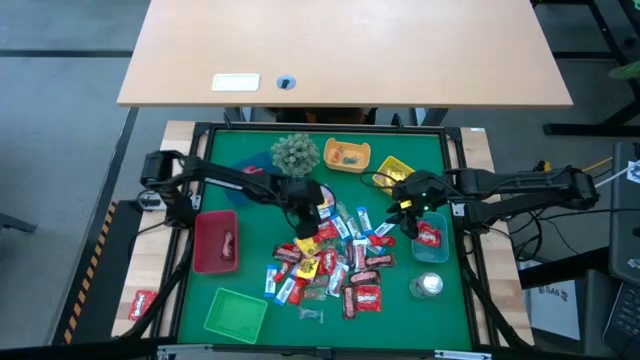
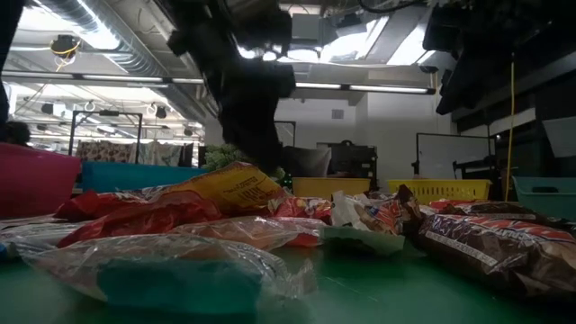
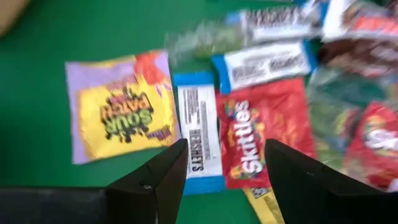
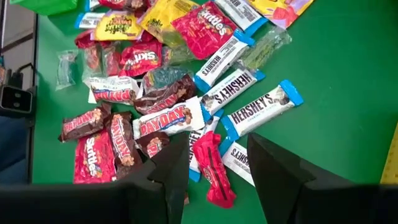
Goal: Sort candy
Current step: Put the white-blue chocolate into the green bin
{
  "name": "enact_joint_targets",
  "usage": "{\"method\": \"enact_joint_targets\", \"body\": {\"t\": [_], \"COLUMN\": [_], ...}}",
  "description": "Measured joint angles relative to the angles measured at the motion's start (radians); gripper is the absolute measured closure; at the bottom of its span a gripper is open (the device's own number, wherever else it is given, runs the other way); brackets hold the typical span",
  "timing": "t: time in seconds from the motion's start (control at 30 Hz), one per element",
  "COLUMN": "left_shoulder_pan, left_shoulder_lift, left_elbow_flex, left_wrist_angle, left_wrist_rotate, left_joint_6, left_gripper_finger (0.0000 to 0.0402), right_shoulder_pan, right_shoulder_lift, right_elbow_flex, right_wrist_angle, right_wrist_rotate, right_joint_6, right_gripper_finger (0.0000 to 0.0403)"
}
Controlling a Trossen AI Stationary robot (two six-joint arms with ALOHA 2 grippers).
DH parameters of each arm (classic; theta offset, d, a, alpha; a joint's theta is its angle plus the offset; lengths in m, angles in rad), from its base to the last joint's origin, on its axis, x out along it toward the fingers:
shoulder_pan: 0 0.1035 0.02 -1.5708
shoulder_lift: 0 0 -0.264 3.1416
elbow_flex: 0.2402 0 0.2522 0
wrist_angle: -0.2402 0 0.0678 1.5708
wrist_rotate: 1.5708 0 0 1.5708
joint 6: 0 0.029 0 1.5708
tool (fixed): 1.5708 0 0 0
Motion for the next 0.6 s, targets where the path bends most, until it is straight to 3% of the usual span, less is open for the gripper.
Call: {"method": "enact_joint_targets", "body": {"t": [0.23,0.4,0.6], "left_shoulder_pan": [0.001,0.001,-0.002], "left_shoulder_lift": [0.084,0.096,0.095], "left_elbow_flex": [0.000,0.000,0.000], "left_wrist_angle": [0.009,0.007,0.008], "left_wrist_rotate": [-0.002,-0.065,-0.073], "left_joint_6": [0.002,0.003,0.002], "left_gripper_finger": [0.0202,0.0204,0.0205], "right_shoulder_pan": [0.000,0.000,0.000], "right_shoulder_lift": [0.015,0.022,0.023], "right_elbow_flex": [0.000,0.000,0.000], "right_wrist_angle": [-0.001,0.000,-0.002], "right_wrist_rotate": [0.001,0.001,0.001], "right_joint_6": [-0.047,-0.047,-0.047], "right_gripper_finger": [0.0242,0.0242,0.0242]}}
